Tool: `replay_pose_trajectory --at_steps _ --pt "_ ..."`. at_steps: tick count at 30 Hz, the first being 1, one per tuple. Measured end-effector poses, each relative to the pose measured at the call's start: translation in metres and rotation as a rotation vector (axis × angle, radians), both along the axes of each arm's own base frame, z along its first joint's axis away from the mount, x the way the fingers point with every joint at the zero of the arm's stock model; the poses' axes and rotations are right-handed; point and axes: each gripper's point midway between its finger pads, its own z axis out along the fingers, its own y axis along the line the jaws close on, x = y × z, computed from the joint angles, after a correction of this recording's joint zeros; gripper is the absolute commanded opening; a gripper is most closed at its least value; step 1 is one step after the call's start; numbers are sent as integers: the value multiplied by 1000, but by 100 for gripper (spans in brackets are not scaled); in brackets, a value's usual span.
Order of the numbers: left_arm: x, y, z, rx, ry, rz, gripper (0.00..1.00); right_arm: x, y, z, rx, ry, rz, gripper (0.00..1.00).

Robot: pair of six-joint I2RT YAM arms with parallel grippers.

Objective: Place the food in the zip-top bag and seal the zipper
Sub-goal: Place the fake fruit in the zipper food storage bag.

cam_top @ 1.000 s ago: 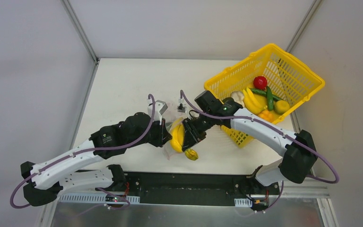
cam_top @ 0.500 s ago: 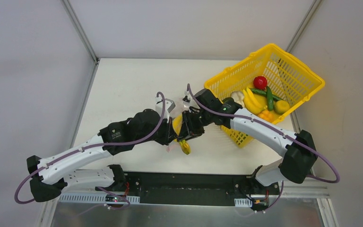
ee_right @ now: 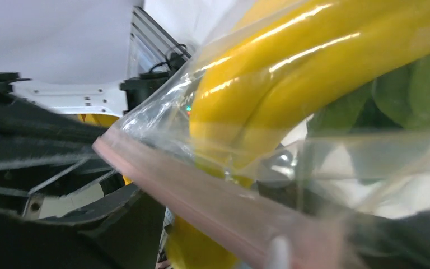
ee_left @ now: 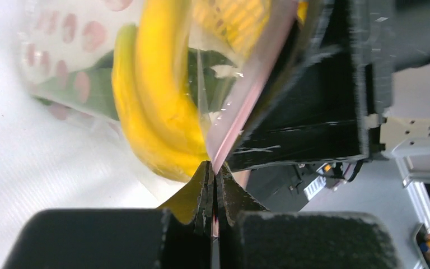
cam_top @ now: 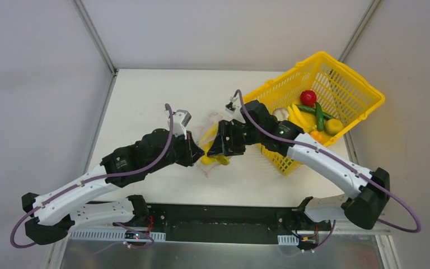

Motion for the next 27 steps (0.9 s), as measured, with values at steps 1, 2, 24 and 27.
replay_pose_trajectory --at_steps 1,2,24,27 --pt "1 2 5 -17 -5 15 0 0 -2 8 18 -20 -8 62" --pt "2 5 9 -32 -10 30 0 0 -4 16 38 -39 -15 64" --pt "6 0 15 -85 13 65 0 -50 -30 101 432 -213 98 70" --pt "6 -4 16 -82 15 51 0 -53 -29 118 475 -242 120 73"
